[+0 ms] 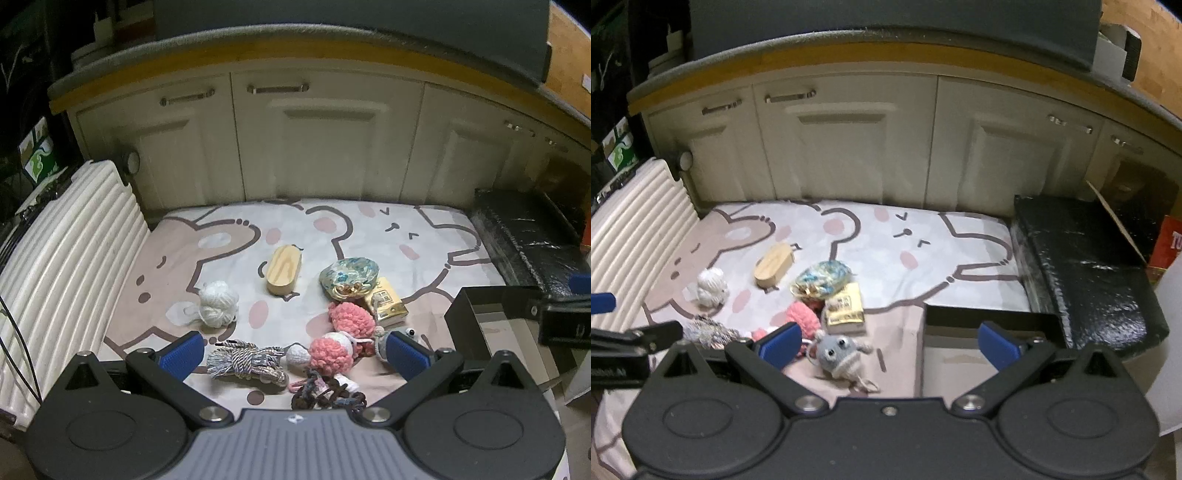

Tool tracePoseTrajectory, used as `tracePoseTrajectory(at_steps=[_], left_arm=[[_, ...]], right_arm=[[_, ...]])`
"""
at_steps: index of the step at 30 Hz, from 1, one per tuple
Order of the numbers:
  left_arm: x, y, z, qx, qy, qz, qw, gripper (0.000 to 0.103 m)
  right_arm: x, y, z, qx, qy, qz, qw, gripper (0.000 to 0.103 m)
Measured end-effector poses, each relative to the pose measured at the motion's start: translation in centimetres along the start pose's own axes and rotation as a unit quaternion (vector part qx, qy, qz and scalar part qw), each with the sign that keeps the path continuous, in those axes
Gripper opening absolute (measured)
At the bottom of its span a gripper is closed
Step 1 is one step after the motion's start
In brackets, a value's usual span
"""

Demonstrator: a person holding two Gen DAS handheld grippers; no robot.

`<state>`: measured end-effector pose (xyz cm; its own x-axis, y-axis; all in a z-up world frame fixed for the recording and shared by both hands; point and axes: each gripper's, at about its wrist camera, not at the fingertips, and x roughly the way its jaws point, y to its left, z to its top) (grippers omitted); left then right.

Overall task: Organize objects
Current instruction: 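Grasp the brown crocheted bundle with the left tool while the right tool grasps the grey mouse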

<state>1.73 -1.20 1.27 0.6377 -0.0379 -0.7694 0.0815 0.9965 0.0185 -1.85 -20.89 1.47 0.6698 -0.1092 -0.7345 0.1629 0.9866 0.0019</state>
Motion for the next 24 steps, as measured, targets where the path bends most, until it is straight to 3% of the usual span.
tracePoseTrajectory(at_steps=[5,14,21,24], left_arm=[[1.0,0.4,1.2,-0.014,0.016,0.0,0.9998,0.103],[2.9,-0.6,2.9,-0.003,0.009,0.014,0.9999,0.103],[5.2,-1.5,2.8,0.038,0.025,-0.016,0.9988,0.103],[6.3,-1.3,2.1,0.033,0.041,-0.031,0.9982,0.103]], right_arm=[[1.0,0.0,1.6,0.017,0.008,0.003,1.0,0.103],[3.8,0.1,4.6,0.064,0.024,0.012,0.998,0.103],[7.0,0.2,5.1,0.101,0.04,0.025,0.994,0.095],[8.7,0.4,4.3,0.107,0.045,0.028,0.993,0.094]])
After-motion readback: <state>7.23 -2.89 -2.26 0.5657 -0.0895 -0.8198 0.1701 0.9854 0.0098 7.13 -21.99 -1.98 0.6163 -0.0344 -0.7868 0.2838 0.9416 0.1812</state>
